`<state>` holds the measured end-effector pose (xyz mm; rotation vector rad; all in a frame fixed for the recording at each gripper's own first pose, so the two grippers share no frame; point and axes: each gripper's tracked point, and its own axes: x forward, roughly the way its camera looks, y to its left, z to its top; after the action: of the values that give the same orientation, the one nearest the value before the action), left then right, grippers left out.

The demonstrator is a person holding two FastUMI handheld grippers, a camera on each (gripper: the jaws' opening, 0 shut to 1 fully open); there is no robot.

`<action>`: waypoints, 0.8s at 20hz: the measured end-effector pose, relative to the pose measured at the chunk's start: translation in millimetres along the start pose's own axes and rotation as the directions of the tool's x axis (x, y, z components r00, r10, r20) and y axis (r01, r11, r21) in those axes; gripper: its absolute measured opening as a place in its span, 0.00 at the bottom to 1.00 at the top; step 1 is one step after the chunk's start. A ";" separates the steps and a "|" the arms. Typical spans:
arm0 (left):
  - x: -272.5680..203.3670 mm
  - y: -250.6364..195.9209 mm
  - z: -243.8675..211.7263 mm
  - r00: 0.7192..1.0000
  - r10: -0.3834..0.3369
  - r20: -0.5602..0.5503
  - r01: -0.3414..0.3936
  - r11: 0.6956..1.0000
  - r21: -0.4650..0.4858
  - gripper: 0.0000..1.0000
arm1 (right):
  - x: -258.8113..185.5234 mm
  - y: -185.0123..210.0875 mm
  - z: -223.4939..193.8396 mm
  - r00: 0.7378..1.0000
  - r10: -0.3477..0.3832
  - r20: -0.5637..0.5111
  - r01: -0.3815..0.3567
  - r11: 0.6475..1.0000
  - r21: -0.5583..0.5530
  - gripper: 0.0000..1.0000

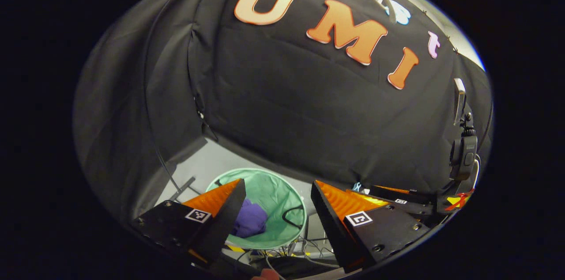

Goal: Grasp the clothes on the hanger with both hands and then place them into the laundry hamper below.

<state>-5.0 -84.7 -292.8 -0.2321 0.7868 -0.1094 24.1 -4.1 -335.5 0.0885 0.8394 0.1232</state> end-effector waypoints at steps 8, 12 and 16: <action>-46.1 -12.7 116.2 0.959 -0.018 0.283 0.022 1.000 -0.011 0.95 | -95.8 -1.5 100.8 0.942 -0.019 0.334 0.020 1.000 0.001 0.98; -78.1 -14.9 164.0 0.901 0.000 0.434 -0.021 0.999 0.044 0.94 | -134.9 -1.2 145.4 0.887 -0.011 0.462 -0.004 1.000 0.030 0.98; -109.7 -16.9 192.5 0.859 0.001 0.512 -0.031 0.998 0.049 0.94 | -167.2 -8.0 178.7 0.828 -0.031 0.560 0.035 0.999 0.004 0.98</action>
<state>54.8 -49.1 -81.8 -0.1887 0.2508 -0.0487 47.5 -41.3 -94.7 0.0974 0.2468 0.0603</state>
